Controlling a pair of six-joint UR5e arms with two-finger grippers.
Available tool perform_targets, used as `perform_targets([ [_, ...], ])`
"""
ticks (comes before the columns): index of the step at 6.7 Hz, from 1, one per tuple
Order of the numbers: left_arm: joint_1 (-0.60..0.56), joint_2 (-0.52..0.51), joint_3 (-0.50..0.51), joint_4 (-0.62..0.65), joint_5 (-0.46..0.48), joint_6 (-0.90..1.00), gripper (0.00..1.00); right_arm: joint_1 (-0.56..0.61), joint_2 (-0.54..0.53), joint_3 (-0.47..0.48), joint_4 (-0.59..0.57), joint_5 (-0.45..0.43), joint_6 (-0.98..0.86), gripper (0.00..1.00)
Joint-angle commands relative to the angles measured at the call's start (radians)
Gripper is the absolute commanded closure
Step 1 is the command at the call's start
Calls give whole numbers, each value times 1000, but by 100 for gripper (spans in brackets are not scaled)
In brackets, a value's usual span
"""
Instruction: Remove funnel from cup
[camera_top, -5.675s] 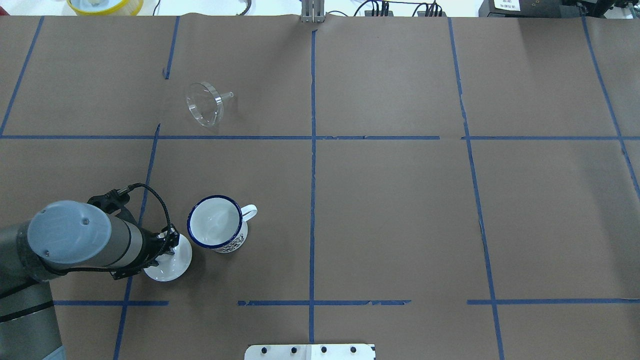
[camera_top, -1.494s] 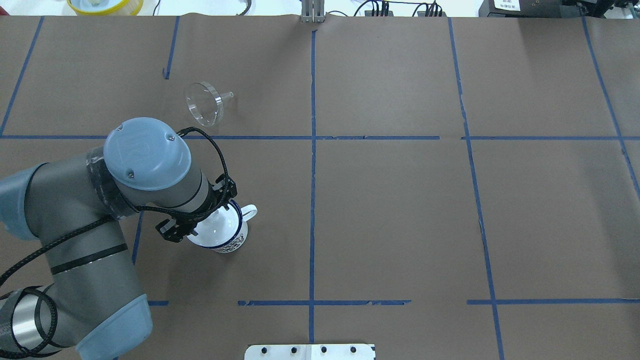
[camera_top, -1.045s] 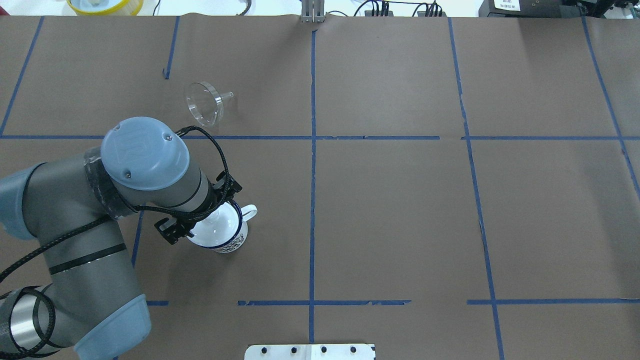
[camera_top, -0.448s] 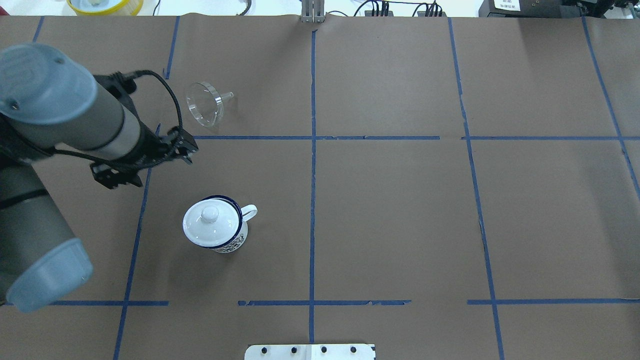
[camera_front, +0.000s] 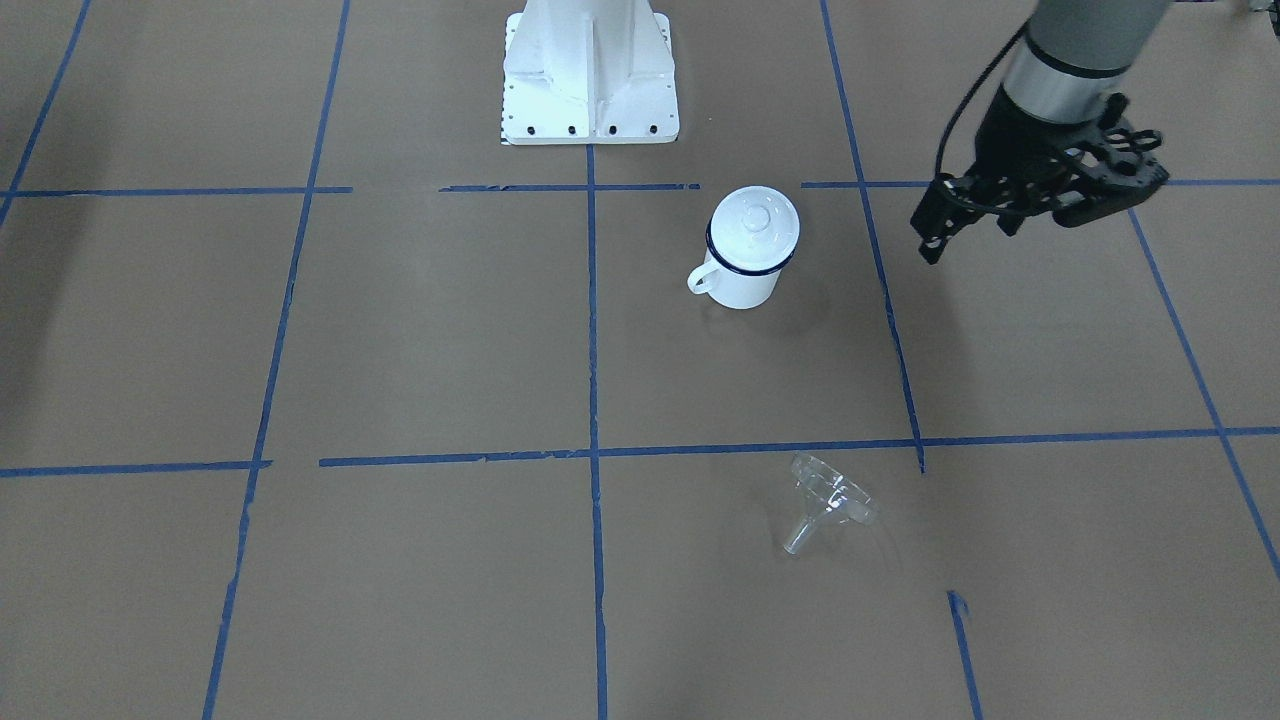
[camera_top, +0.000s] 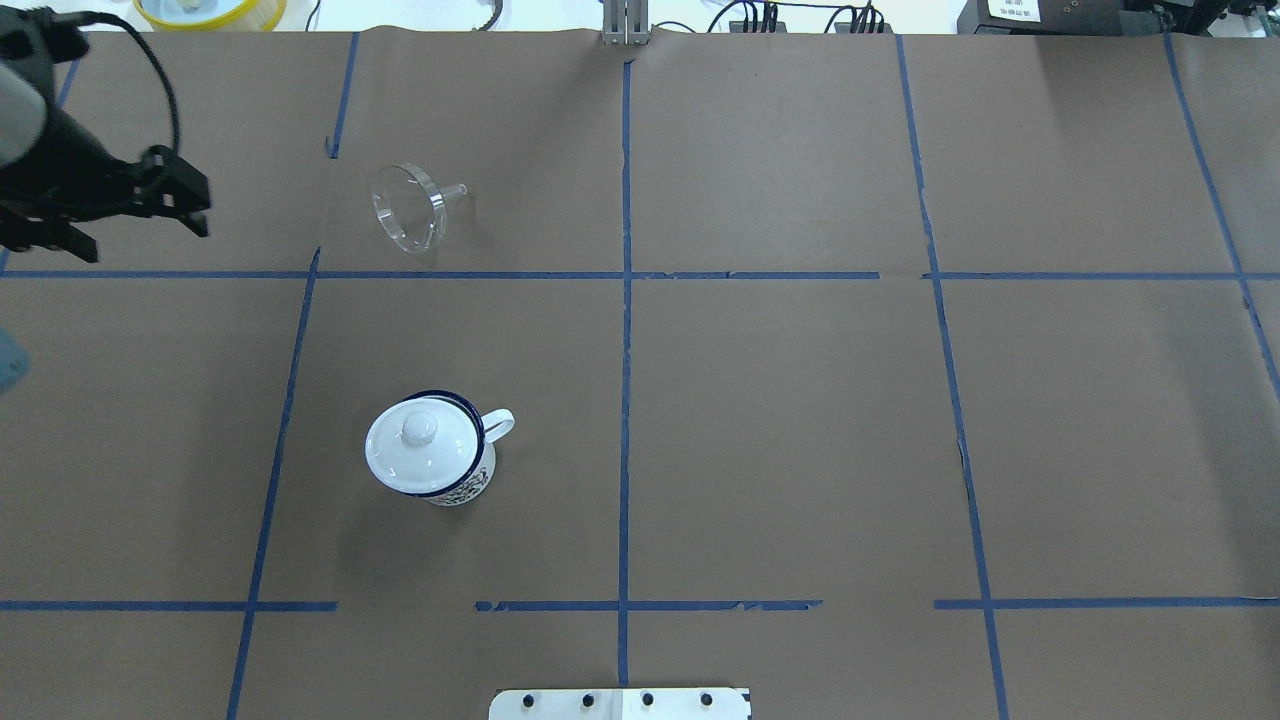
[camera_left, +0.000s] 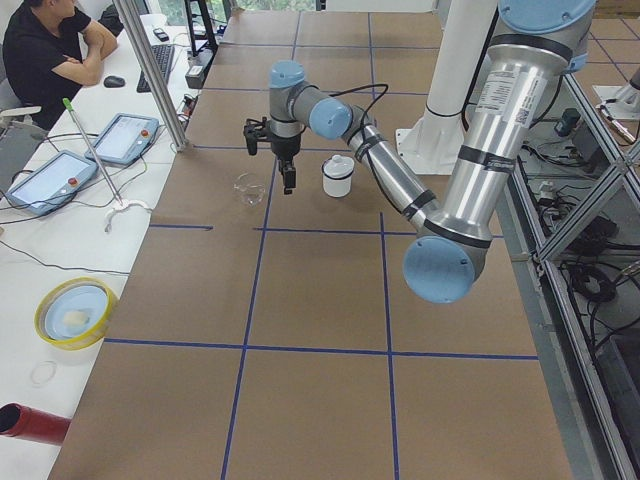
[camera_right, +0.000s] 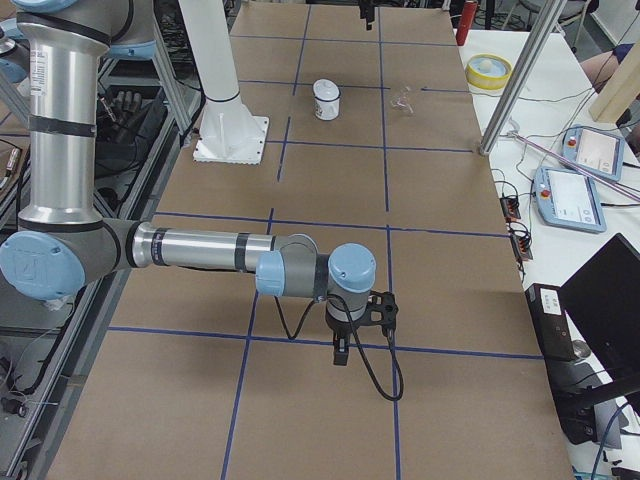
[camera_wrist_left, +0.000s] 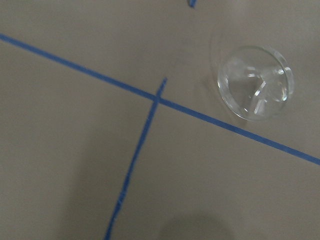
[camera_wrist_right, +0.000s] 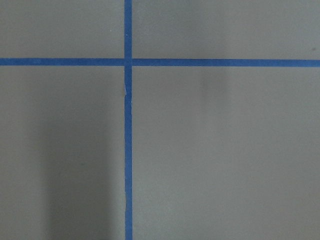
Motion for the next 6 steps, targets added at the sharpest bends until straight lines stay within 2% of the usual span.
perform_targets([
  [1,-263,76,192,-26,-57,514,0,0,0,1,0,0,0,0],
  [2,-380,133,264,-93,-57,726,0,0,0,-1,0,0,0,0],
  [3,-442,217,330,-153,-72,890,0,0,0,1,0,0,0,0],
  [4,-477,256,378,-185,-177,985,0,0,0,-1,0,0,0,0],
  [6,-481,342,340,-186,-184,984,0,0,0,-1,0,0,0,0],
])
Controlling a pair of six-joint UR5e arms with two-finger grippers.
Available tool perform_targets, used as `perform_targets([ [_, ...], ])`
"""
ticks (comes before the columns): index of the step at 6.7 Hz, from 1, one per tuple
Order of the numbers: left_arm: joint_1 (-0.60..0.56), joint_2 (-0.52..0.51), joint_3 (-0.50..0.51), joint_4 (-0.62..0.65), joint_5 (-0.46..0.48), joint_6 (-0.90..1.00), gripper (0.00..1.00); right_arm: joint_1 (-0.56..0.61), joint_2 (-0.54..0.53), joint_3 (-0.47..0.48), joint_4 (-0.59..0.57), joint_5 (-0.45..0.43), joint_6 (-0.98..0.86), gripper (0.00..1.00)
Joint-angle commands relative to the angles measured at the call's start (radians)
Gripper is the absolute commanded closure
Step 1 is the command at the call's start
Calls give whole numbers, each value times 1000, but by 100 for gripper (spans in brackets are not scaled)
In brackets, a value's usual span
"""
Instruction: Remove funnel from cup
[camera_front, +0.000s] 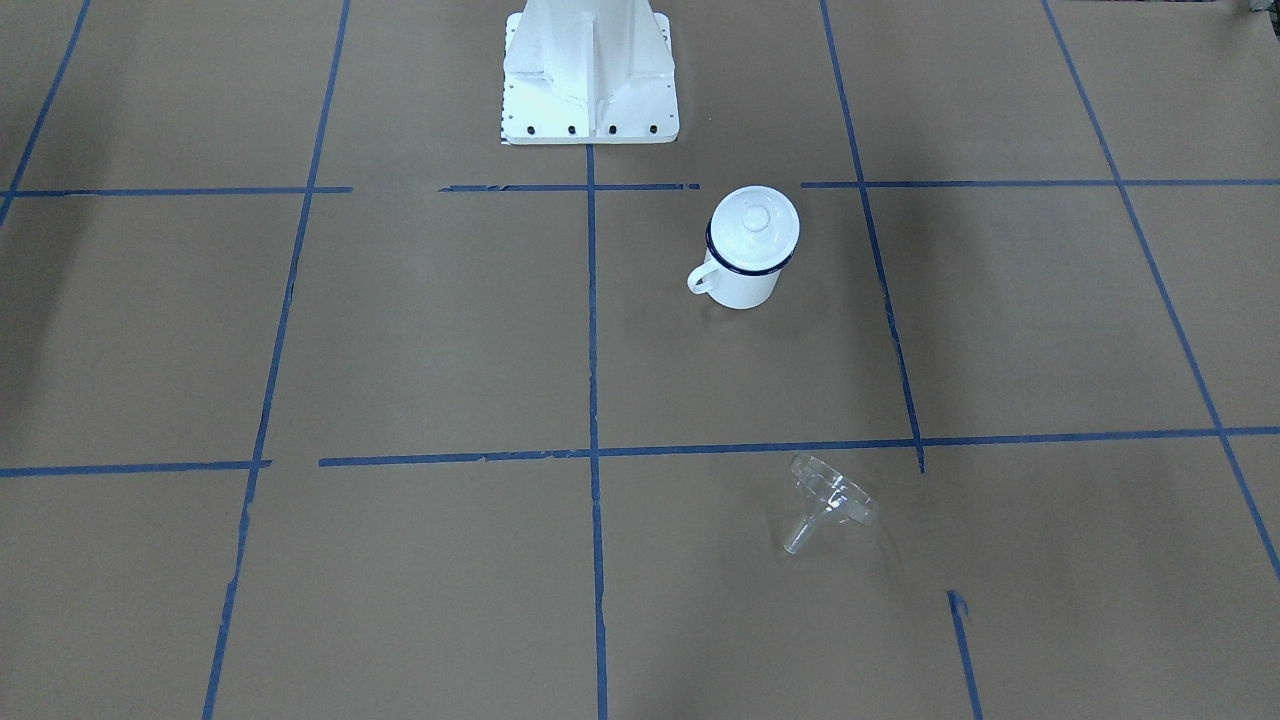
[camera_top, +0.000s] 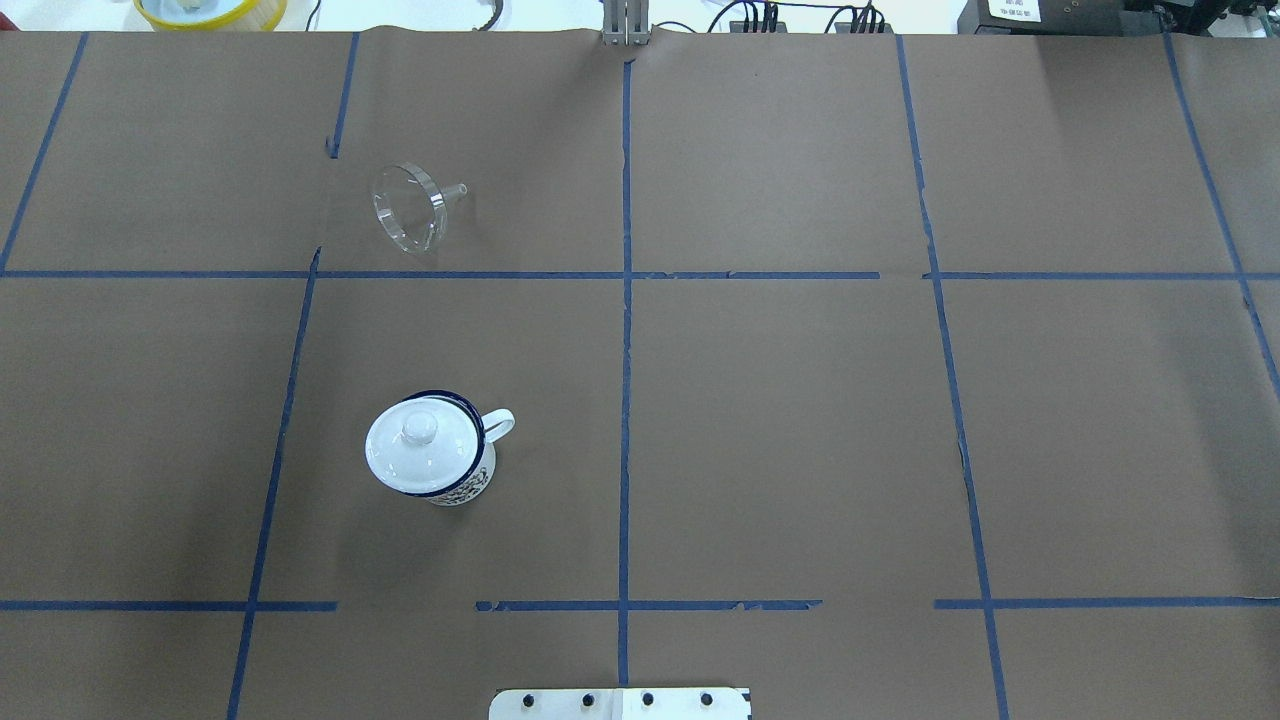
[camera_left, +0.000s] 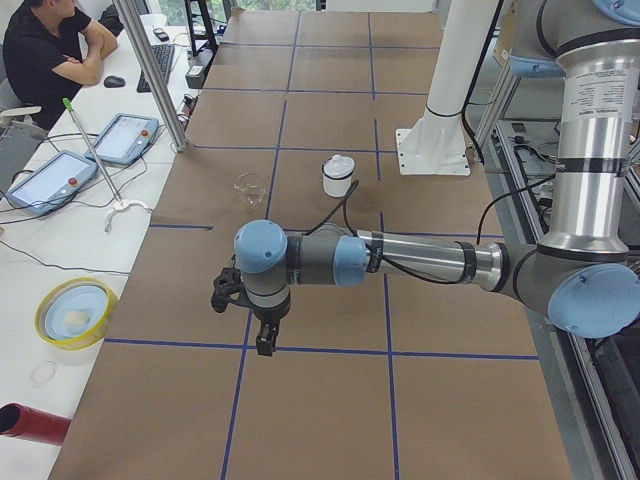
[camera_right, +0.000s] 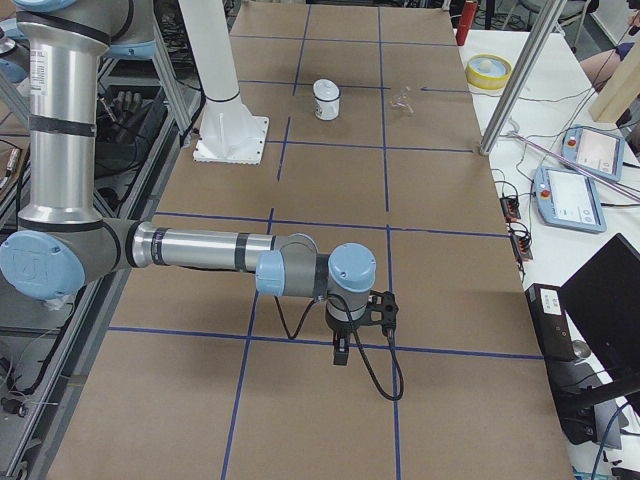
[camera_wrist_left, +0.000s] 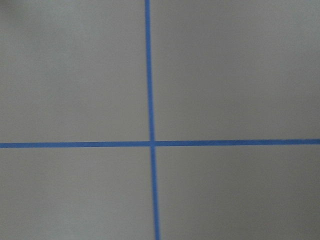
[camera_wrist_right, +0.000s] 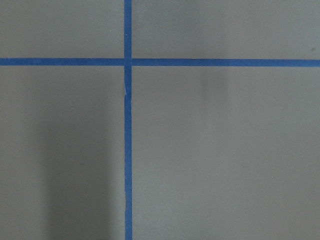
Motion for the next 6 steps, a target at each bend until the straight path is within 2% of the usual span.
perform_targets([
  [1,-6,40,-3,-9,-11,13,0,0,0,1,0,0,0,0],
  [3,-6,28,-6,-50,-5,13,0,0,0,0,0,0,0,0],
  [6,-3,8,42,-37,-7,18,0,0,0,0,0,0,0,0],
])
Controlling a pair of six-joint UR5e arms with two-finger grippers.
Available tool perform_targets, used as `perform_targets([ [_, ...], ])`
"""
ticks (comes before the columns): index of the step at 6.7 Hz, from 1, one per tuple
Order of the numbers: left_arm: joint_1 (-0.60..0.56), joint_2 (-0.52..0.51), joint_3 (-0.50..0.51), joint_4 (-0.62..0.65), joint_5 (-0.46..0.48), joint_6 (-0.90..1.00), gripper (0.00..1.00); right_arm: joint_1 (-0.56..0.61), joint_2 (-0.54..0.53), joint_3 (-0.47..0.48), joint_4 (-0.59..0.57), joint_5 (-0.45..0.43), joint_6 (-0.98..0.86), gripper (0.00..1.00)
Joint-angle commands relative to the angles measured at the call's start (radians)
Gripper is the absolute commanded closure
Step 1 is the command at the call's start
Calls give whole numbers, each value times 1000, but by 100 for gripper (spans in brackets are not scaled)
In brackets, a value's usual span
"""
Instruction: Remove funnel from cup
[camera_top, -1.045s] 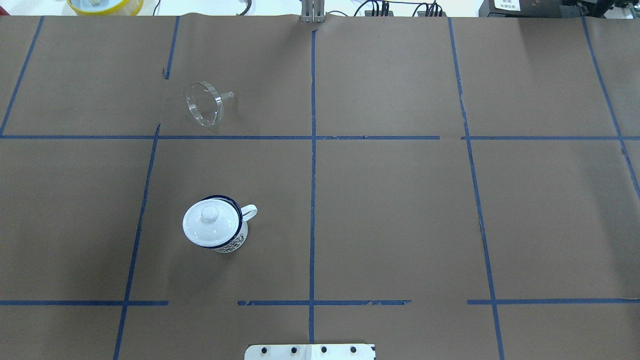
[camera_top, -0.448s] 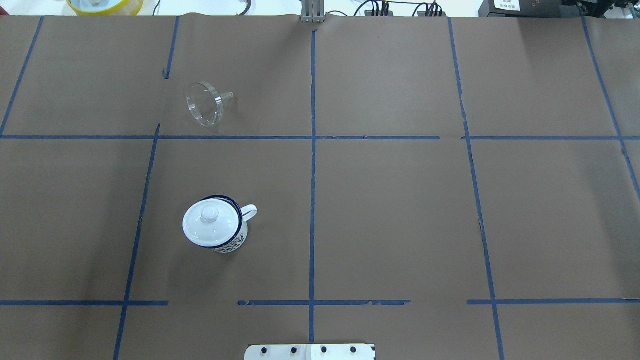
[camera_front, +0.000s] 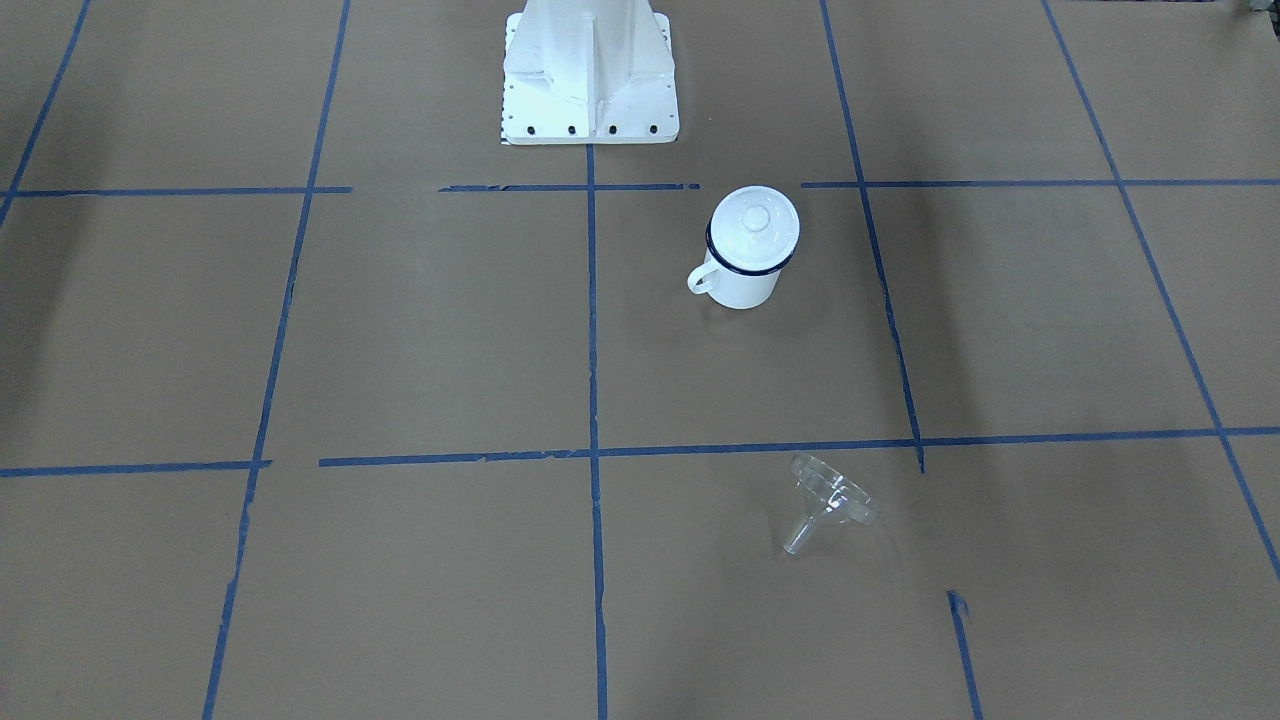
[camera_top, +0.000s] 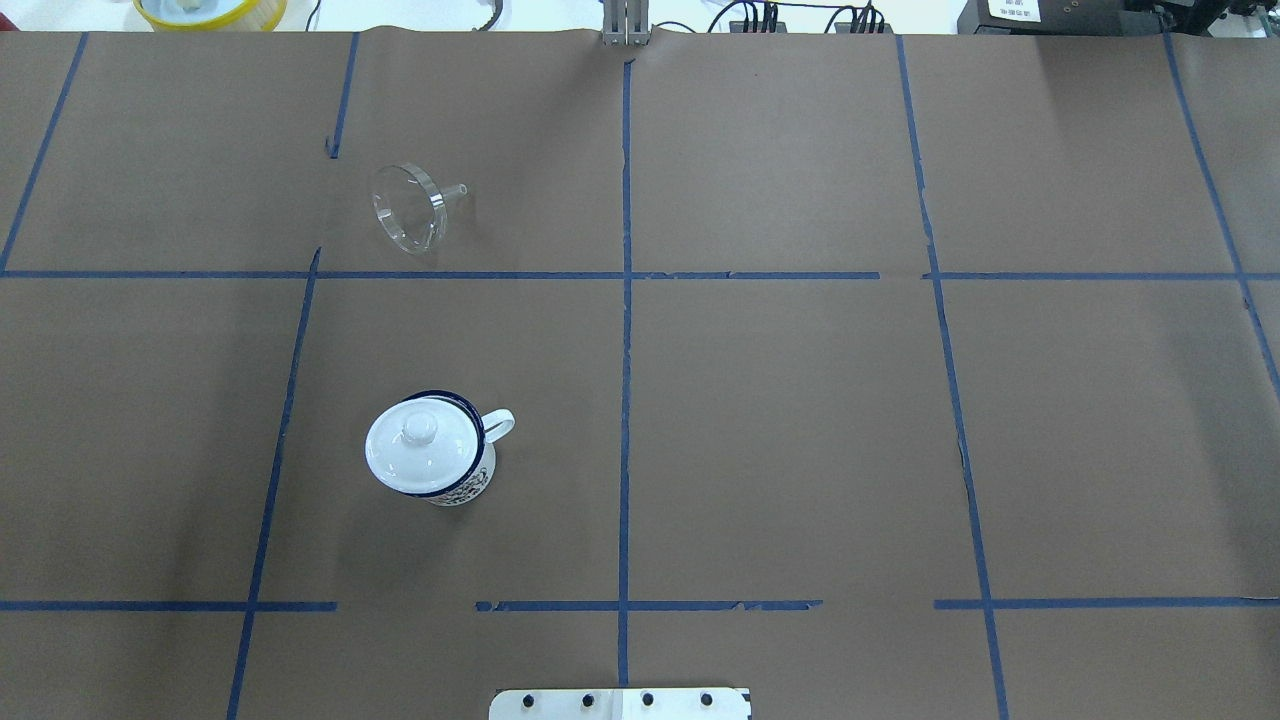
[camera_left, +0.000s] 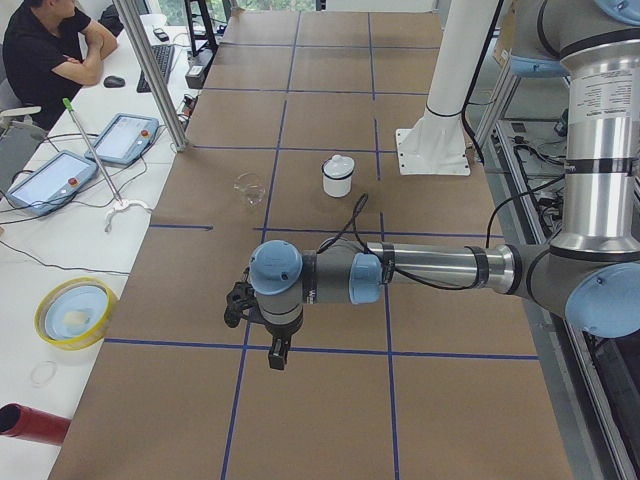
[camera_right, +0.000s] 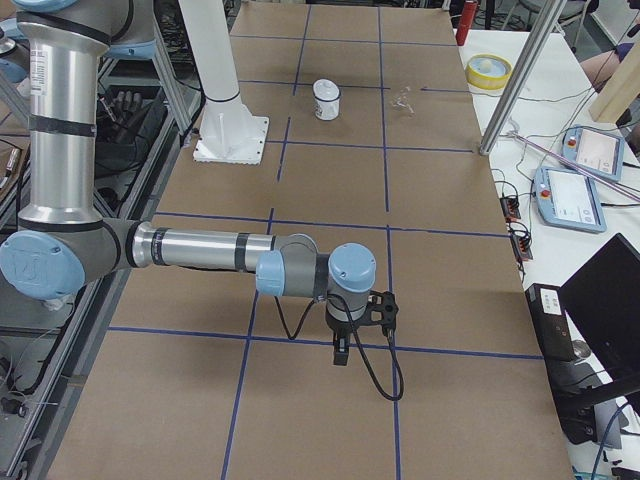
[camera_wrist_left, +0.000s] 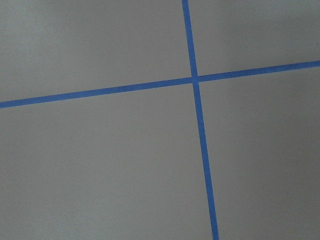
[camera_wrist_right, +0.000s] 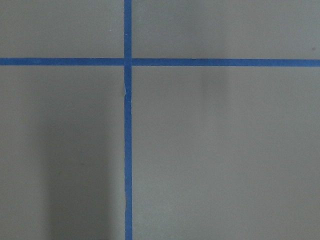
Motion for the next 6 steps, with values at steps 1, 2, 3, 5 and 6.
perform_targets([
  [1,0,-8,-10,101,0,1,0,0,0,1,0,0,0,0],
  [2,-3,-8,-25,136,2,7,0,0,0,1,0,0,0,0],
  [3,-3,-11,-51,150,-1,4,0,0,0,1,0,0,0,0],
  [5,-3,-15,-61,153,-4,-2,0,0,0,1,0,0,0,0],
  [6,-3,-18,-62,148,-6,0,0,0,0,1,0,0,0,0],
])
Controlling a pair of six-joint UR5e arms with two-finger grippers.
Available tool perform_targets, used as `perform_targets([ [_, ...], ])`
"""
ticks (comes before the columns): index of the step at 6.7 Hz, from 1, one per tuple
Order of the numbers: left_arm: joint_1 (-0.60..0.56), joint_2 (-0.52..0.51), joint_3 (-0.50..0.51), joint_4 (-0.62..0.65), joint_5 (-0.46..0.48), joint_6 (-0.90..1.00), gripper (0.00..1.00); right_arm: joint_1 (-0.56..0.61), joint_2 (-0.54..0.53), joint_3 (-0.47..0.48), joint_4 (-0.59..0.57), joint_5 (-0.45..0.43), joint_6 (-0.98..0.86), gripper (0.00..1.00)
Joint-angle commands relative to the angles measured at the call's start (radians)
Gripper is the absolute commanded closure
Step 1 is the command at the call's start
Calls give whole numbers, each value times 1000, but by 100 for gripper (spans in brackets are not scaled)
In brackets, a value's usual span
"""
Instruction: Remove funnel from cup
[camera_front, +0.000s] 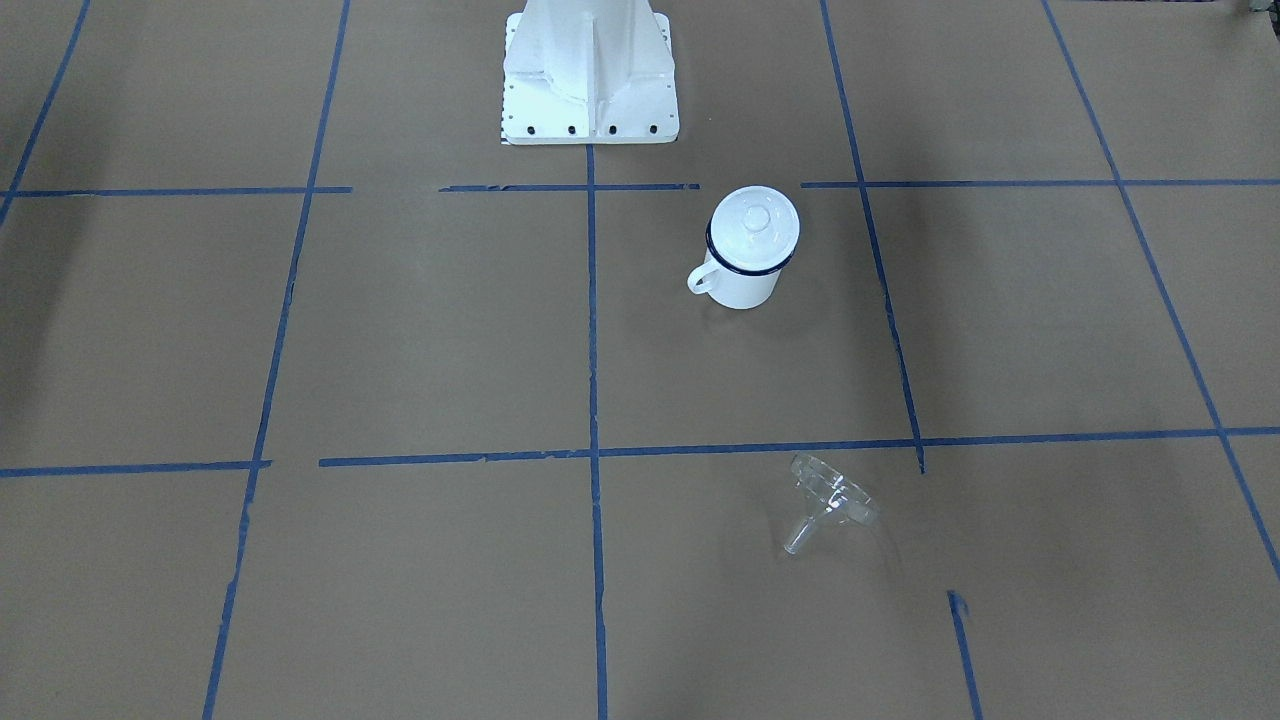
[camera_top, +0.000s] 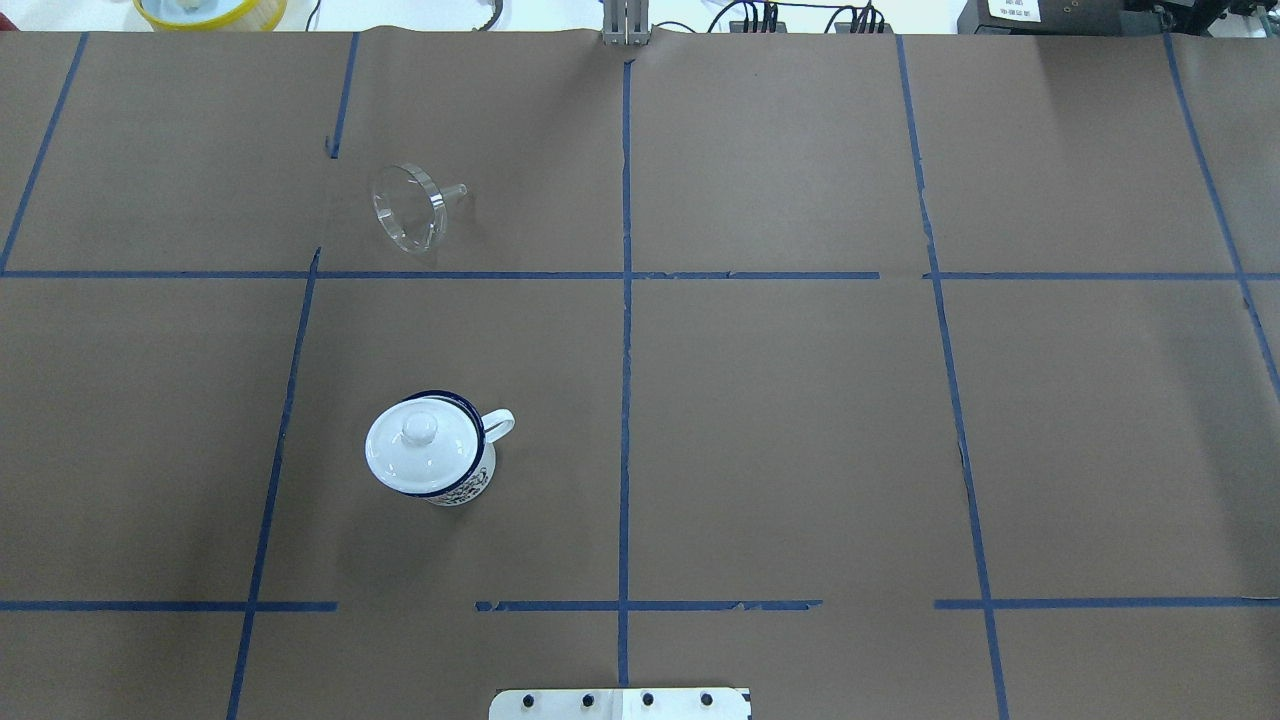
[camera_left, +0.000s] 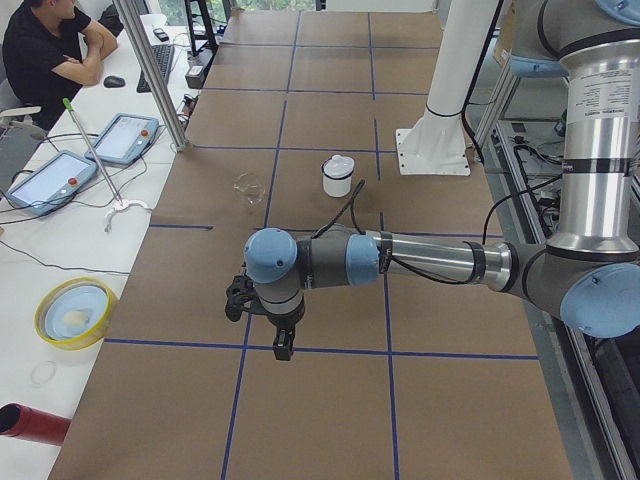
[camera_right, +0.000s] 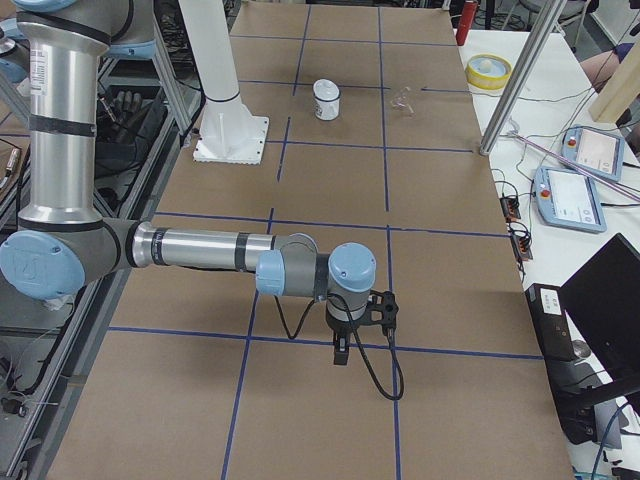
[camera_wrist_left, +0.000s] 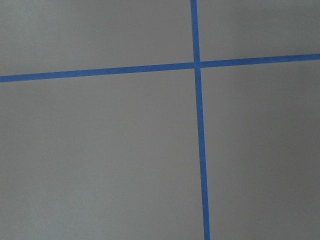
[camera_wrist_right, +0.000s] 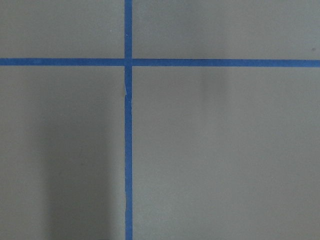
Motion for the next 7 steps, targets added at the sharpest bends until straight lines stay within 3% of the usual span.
perform_targets([
  [1,0,-29,2,-6,-2,-1,0,0,0,0,0,0,0,0],
  [4,0,-42,89,-95,-2,2,0,0,0,0,0,0,0,0],
  [7,3,-45,104,-135,-8,-5,0,0,0,0,0,0,0,0],
])
